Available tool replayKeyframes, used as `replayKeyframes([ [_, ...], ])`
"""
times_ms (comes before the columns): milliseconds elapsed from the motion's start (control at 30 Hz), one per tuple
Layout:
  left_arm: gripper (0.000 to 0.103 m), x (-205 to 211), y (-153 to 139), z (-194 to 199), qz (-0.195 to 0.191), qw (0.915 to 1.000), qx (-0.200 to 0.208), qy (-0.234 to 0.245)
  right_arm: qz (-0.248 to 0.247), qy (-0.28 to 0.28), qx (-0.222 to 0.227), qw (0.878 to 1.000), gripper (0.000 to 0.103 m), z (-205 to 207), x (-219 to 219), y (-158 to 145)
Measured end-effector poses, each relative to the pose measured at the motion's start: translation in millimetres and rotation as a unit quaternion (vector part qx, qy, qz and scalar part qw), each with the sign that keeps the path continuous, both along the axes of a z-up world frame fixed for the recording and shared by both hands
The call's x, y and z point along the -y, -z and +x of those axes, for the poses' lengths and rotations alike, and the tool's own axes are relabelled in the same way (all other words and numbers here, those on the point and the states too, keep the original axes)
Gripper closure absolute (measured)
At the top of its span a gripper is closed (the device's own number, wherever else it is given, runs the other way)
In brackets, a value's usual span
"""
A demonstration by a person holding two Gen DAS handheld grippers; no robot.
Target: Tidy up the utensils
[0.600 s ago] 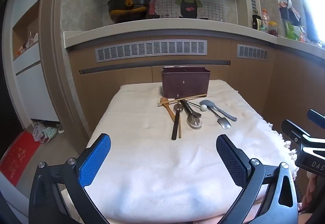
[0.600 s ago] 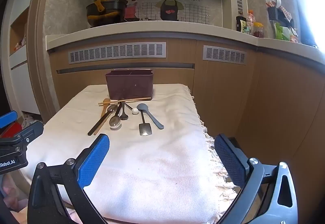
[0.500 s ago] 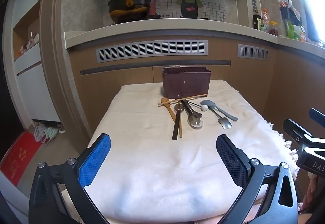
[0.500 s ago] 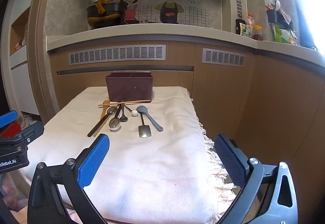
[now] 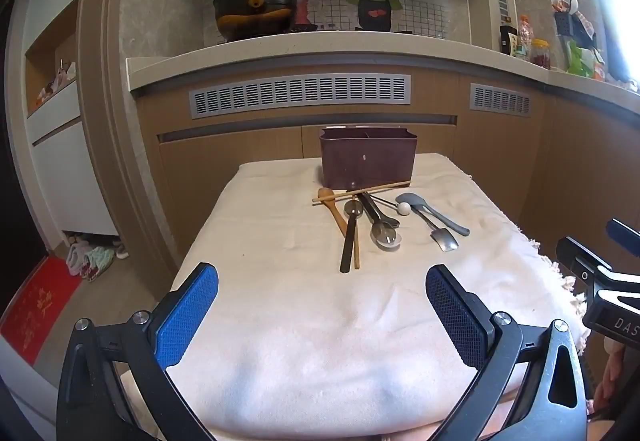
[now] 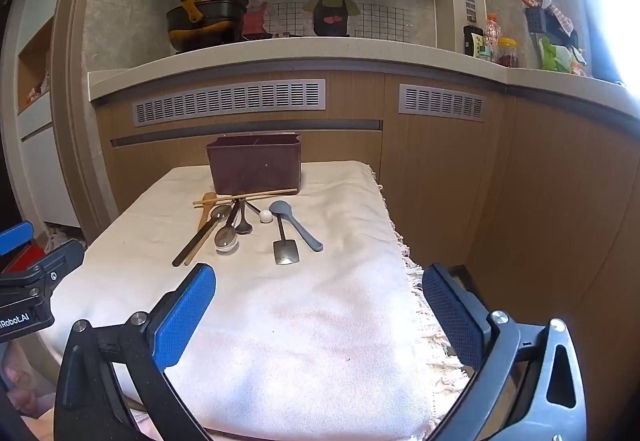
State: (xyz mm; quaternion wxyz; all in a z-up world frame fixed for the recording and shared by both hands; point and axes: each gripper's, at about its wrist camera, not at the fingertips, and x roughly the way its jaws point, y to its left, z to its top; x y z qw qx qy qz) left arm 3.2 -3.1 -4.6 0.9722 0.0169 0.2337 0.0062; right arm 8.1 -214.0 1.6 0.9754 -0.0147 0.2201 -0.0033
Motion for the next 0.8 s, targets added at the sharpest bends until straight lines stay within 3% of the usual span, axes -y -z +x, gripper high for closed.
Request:
replayKeyframes([
  [800,0.0,-2.1,5.1,6.2,0.0,0.9998,-0.018,0.0,-0.003,-0.003,-0.003,1.0,0.0,2.7,-2.8,1.2],
])
